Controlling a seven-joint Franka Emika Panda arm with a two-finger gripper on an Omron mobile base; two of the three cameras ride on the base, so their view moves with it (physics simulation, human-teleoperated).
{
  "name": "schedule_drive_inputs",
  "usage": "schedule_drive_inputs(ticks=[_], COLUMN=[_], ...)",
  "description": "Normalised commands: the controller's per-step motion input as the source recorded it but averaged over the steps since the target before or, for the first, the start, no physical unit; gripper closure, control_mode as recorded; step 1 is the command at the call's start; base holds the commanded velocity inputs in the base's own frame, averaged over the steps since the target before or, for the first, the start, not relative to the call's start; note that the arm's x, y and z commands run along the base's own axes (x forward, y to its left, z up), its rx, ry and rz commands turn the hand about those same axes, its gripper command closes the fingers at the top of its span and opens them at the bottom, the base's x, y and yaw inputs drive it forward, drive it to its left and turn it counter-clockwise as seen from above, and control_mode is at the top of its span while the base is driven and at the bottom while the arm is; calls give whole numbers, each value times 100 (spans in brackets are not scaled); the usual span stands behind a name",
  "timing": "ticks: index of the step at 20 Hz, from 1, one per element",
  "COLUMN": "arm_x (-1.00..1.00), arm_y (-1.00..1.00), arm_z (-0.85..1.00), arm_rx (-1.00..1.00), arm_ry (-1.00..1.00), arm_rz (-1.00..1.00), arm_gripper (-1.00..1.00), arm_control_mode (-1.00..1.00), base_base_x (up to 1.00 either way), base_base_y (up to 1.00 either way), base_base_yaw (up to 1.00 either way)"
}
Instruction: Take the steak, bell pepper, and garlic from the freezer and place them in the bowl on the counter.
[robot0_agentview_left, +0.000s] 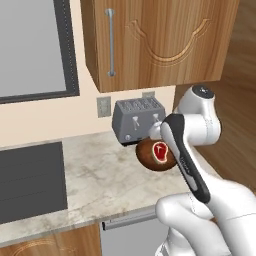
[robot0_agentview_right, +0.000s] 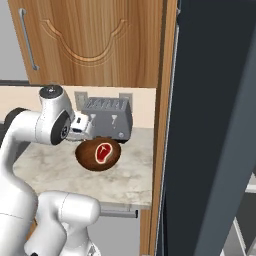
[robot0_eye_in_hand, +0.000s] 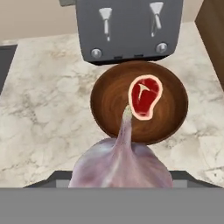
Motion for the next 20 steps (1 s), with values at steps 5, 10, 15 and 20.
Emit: schedule_drive_inputs(ticks=[5, 10, 15, 20], arm_x=[58, 54, 52, 47], arm_y=[0, 0, 0, 0], arm_z=[-68, -48, -52, -49], arm_rx=[0, 0, 0, 0], arm_ry=[12, 13, 14, 7], arm_rz=[0, 0, 0, 0], arm_gripper=[100, 100, 100, 100], arm_control_mode=[-100, -100, -100, -100], base_base_x=[0, 0, 0, 0], base_base_y=[0, 0, 0, 0], base_base_yaw=[0, 0, 0, 0])
